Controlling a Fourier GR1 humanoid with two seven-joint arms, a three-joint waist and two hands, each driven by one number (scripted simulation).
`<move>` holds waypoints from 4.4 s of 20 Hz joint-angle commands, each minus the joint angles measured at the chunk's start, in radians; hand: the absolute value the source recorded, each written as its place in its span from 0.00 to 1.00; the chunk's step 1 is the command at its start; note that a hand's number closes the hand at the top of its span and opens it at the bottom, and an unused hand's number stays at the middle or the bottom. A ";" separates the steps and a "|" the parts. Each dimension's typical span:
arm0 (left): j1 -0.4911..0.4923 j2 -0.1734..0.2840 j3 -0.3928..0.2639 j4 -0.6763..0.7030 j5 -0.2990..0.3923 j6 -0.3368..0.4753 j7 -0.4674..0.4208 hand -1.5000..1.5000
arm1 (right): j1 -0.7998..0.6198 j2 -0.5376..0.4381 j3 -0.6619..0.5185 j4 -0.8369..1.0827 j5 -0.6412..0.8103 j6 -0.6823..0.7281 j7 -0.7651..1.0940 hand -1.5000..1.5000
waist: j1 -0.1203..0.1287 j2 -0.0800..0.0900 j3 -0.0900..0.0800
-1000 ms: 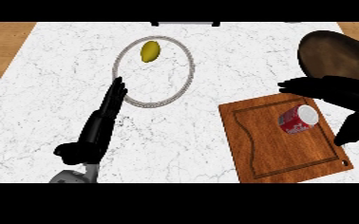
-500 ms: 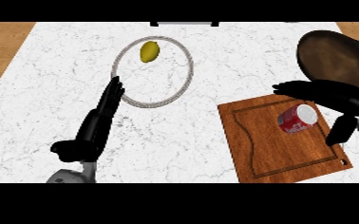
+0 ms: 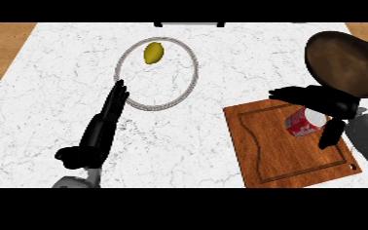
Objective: Pick the can from the cutting board and place it in the pan
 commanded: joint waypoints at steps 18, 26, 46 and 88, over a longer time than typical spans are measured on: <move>0.039 -0.031 0.038 -0.047 -0.054 -0.037 0.021 0.50 | -0.040 0.109 -0.053 0.120 0.208 -0.200 -0.155 1.00 | -0.002 -0.001 0.000; 0.027 -0.022 0.080 -0.032 -0.022 -0.041 0.043 0.50 | 0.004 0.184 -0.253 0.044 0.078 -0.273 0.198 1.00 | -0.045 -0.017 -0.003; -0.046 -0.050 0.082 -0.006 -0.050 -0.049 0.070 0.50 | 0.194 0.298 -0.581 -0.657 -0.146 -0.350 0.874 1.00 | -0.016 -0.002 -0.001; -0.048 -0.099 0.031 -0.010 -0.097 -0.086 0.043 0.50 | -0.360 0.006 -0.945 0.775 -0.157 -0.513 0.183 0.00 | 0.081 0.038 0.011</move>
